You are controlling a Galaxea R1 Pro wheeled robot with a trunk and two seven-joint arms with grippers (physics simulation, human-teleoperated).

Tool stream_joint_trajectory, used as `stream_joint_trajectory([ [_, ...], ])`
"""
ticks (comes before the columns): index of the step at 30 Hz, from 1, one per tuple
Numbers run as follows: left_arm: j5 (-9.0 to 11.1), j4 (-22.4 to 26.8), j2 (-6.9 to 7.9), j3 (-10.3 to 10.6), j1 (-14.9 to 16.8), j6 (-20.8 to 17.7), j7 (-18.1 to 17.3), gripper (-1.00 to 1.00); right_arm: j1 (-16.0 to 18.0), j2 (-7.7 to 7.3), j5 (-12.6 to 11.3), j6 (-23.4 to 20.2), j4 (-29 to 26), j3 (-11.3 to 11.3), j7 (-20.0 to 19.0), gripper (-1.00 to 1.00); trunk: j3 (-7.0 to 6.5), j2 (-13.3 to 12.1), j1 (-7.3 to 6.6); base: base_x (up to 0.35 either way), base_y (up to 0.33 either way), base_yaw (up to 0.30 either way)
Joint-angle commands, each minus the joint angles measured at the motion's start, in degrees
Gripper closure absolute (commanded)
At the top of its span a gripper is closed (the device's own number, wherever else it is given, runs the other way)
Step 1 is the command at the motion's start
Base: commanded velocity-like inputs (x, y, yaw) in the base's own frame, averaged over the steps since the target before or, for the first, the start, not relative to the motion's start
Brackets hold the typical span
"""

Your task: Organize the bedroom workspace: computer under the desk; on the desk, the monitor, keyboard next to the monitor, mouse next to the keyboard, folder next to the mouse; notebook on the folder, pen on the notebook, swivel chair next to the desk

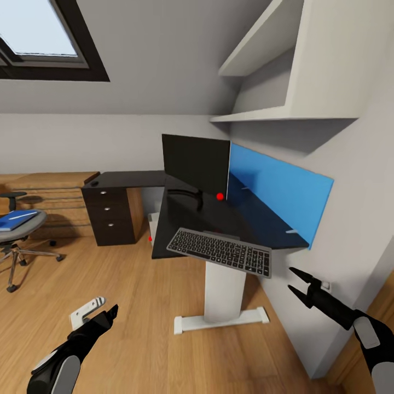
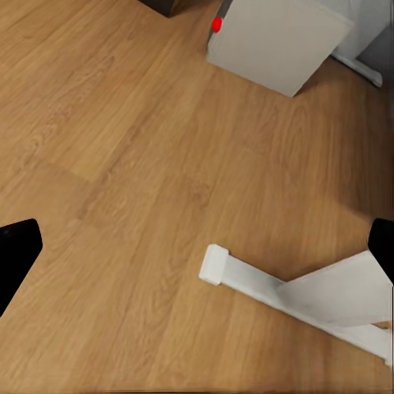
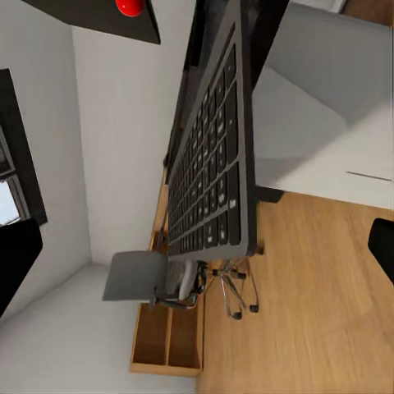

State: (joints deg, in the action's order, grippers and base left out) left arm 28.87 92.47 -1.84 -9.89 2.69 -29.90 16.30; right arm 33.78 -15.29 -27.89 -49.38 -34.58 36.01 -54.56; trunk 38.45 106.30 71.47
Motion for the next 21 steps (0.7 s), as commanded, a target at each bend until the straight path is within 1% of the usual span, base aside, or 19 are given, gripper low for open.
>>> stream_joint_trajectory([
  [1, 0.59, 0.08, -0.03, 0.14, 0.04, -0.23, 0.40, -1.00, 0.06, 0.02, 0.03, -0.26, 0.03, 0.14, -0.16, -1.00, 0.24, 0.45, 0.22, 0.000, 0.000, 0.000],
  [5, 0.58, 0.08, -0.01, 0.71, 0.04, -0.23, 0.40, -1.00, 0.06, -0.03, -0.02, -0.55, 0.03, 0.10, -0.19, -1.00, 0.96, 2.05, 1.10, 0.000, 0.000, 0.000],
  [9, 0.58, 0.08, -0.01, 0.80, 0.04, -0.24, 0.40, -1.00, 0.06, -0.02, -0.05, -0.80, 0.04, 0.10, -0.19, -1.00, 1.68, 3.65, 1.98, 0.000, 0.000, 0.000],
  [15, 0.52, 0.08, 0.00, 0.90, 0.04, -0.10, 0.40, -1.00, 0.06, 0.01, -0.06, -0.88, 0.04, 0.15, -1.14, -1.00, 1.68, 3.65, 1.98, 0.000, 0.000, 0.000],
  [21, 0.57, 0.08, 0.00, 0.92, 0.04, -0.07, 0.13, -1.00, 0.06, 0.04, 0.00, -0.87, 0.04, 0.28, -4.18, -1.00, 1.68, 3.65, 1.98, 0.000, 0.000, 0.000],
])
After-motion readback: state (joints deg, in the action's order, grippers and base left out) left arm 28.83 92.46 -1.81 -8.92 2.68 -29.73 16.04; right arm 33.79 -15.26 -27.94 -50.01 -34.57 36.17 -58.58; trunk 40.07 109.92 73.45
